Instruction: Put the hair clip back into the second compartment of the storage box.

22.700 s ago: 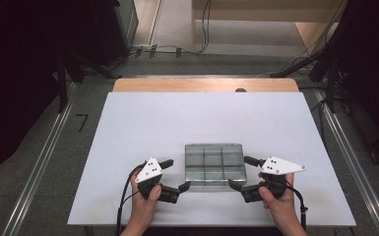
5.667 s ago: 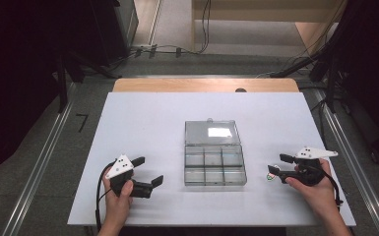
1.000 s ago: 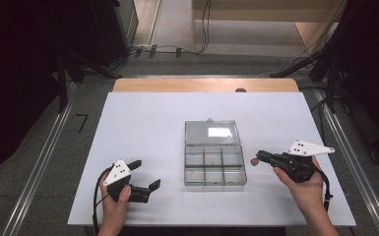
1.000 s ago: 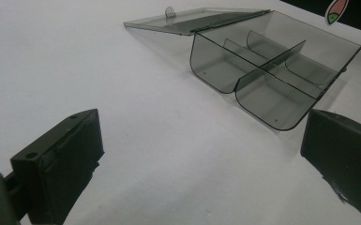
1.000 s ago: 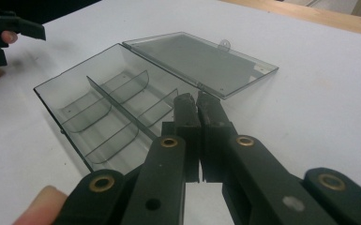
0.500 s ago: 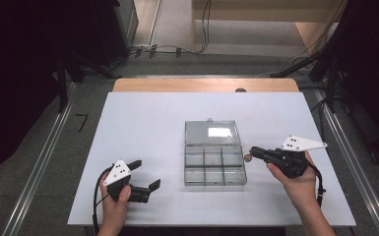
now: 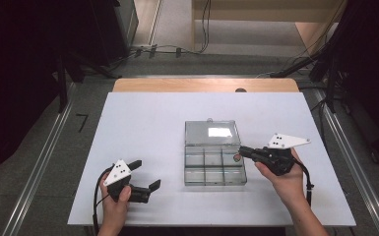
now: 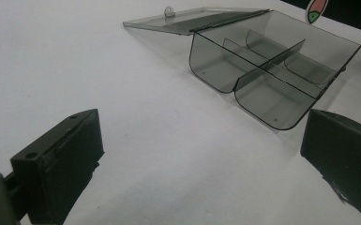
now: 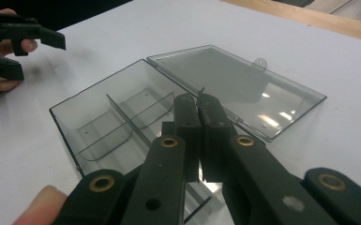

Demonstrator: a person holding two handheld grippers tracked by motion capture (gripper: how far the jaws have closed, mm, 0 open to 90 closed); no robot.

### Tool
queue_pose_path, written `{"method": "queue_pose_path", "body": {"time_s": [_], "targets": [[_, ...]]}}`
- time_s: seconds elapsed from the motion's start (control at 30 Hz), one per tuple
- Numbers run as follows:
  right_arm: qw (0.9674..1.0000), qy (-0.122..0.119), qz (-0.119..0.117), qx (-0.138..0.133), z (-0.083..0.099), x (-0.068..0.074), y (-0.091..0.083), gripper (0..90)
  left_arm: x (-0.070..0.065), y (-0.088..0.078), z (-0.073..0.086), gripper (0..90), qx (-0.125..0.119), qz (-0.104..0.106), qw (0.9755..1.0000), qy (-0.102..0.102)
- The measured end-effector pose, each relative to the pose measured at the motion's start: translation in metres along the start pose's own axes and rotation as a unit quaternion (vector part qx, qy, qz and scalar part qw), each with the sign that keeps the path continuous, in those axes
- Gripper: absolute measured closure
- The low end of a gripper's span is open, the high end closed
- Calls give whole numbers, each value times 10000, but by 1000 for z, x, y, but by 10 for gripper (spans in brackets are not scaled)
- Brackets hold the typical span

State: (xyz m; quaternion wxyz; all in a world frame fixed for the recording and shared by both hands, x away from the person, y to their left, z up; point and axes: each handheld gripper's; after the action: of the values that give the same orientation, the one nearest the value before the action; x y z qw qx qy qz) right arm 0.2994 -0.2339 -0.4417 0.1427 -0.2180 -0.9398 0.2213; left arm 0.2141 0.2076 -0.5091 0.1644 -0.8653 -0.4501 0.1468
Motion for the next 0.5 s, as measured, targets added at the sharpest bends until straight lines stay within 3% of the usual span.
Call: {"method": "queue_pose_path", "body": {"time_s": [0.5], "targets": [[9998, -16, -163, 77, -3, 4, 23, 860, -1, 0, 0, 0, 11, -7, 10000, 22]]}}
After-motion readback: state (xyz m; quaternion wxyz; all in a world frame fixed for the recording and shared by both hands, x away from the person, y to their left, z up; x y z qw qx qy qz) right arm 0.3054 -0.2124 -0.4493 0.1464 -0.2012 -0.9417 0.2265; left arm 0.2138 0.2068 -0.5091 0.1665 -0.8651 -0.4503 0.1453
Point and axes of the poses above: each handheld gripper's, and its own axes: y roughly forward along the jaws, z roughly out of its underside, x roughly to its left, and after that the axes turned 7 degrees about -z, right-handed
